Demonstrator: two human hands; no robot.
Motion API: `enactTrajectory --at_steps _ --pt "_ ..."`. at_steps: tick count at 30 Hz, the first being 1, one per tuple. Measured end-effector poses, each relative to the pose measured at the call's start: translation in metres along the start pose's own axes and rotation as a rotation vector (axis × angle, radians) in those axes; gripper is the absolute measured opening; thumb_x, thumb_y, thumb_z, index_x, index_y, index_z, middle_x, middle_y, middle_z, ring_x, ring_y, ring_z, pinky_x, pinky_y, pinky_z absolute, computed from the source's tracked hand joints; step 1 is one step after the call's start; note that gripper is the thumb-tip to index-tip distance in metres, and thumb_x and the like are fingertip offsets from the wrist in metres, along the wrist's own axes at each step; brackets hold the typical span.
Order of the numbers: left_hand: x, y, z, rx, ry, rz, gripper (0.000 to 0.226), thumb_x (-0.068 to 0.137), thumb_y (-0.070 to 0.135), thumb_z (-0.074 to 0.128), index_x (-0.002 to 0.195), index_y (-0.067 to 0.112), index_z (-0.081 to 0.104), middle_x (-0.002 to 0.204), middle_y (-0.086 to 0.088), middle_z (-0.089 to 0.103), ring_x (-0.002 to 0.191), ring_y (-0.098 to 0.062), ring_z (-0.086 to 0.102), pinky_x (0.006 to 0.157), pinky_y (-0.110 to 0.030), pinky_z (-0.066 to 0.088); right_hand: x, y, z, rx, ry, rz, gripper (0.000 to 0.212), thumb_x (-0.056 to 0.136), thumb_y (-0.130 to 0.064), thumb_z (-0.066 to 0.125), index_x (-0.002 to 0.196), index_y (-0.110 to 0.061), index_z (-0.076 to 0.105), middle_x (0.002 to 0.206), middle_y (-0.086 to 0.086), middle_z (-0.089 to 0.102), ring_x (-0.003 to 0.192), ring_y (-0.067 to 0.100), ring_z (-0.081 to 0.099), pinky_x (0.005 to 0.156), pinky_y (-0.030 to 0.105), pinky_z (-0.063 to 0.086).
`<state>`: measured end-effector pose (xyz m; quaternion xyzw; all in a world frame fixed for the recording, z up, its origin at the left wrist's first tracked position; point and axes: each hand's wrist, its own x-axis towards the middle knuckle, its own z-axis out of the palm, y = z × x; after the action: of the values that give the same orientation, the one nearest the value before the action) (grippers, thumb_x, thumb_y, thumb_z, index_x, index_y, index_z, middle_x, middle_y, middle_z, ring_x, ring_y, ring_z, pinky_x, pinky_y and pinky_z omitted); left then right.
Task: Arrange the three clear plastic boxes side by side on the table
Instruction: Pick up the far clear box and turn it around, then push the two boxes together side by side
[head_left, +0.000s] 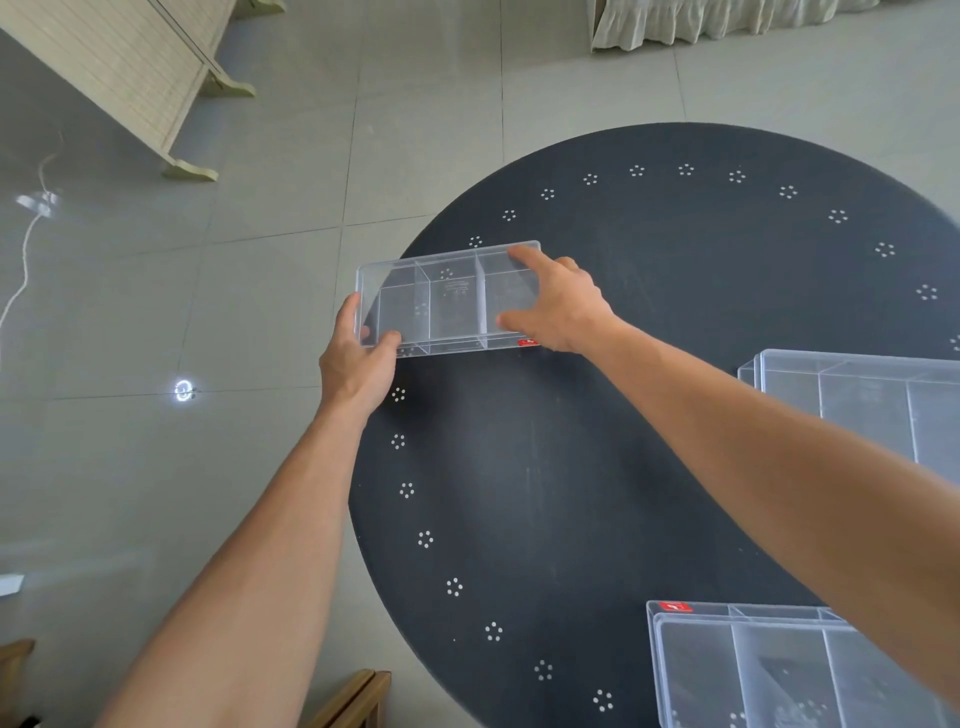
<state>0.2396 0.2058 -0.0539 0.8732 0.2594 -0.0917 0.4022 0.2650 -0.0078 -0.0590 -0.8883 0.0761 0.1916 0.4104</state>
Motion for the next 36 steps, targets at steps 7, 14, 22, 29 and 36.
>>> enactTrajectory --at_steps 7,14,22,29,36 --pt "0.001 -0.002 -0.001 0.017 0.001 0.028 0.067 0.09 0.029 0.055 0.151 0.037 0.028 0.147 -0.002 0.049 0.125 -0.02 0.05 0.096 -0.026 0.033 -0.001 0.0 0.001 0.023 0.004 -0.005 0.075 0.08 -0.03 0.067 0.145 -0.039 0.029 0.128 0.008 0.041 0.096 0.024 0.044 0.053 0.022 0.041" --pt "-0.01 0.003 -0.015 0.078 0.086 0.098 0.068 0.089 0.04 0.057 0.151 0.03 0.031 0.149 -0.008 0.043 0.136 -0.028 0.042 0.112 -0.042 0.033 -0.026 0.006 -0.018 0.052 0.045 -0.018 0.083 0.08 -0.035 0.071 0.148 -0.038 0.023 0.142 0.007 0.035 0.114 0.027 0.049 0.08 0.029 0.047" --pt "-0.047 0.054 0.006 0.078 0.111 0.258 0.065 0.089 0.038 0.056 0.149 0.026 0.035 0.146 -0.006 0.045 0.134 -0.026 0.044 0.109 -0.04 0.035 -0.073 0.026 -0.066 -0.02 0.058 -0.003 0.082 0.08 -0.041 0.07 0.149 -0.034 0.026 0.148 0.007 0.033 0.13 0.027 0.042 0.094 0.035 0.042" --pt "-0.102 0.097 0.08 0.119 -0.077 0.436 0.054 0.091 0.029 0.056 0.143 0.023 0.045 0.147 -0.005 0.047 0.135 -0.022 0.042 0.111 -0.036 0.032 -0.121 0.074 -0.111 0.001 0.117 0.039 0.08 0.08 -0.042 0.069 0.149 -0.033 0.028 0.146 0.005 0.036 0.131 0.026 0.041 0.093 0.031 0.038" --pt "-0.161 0.12 0.159 0.144 -0.268 0.458 0.054 0.09 0.034 0.056 0.143 0.028 0.046 0.144 -0.003 0.046 0.132 -0.021 0.045 0.109 -0.037 0.035 -0.155 0.137 -0.153 -0.033 0.208 0.125 0.077 0.08 -0.041 0.07 0.147 -0.031 0.033 0.145 0.006 0.038 0.134 0.028 0.037 0.106 0.036 0.034"
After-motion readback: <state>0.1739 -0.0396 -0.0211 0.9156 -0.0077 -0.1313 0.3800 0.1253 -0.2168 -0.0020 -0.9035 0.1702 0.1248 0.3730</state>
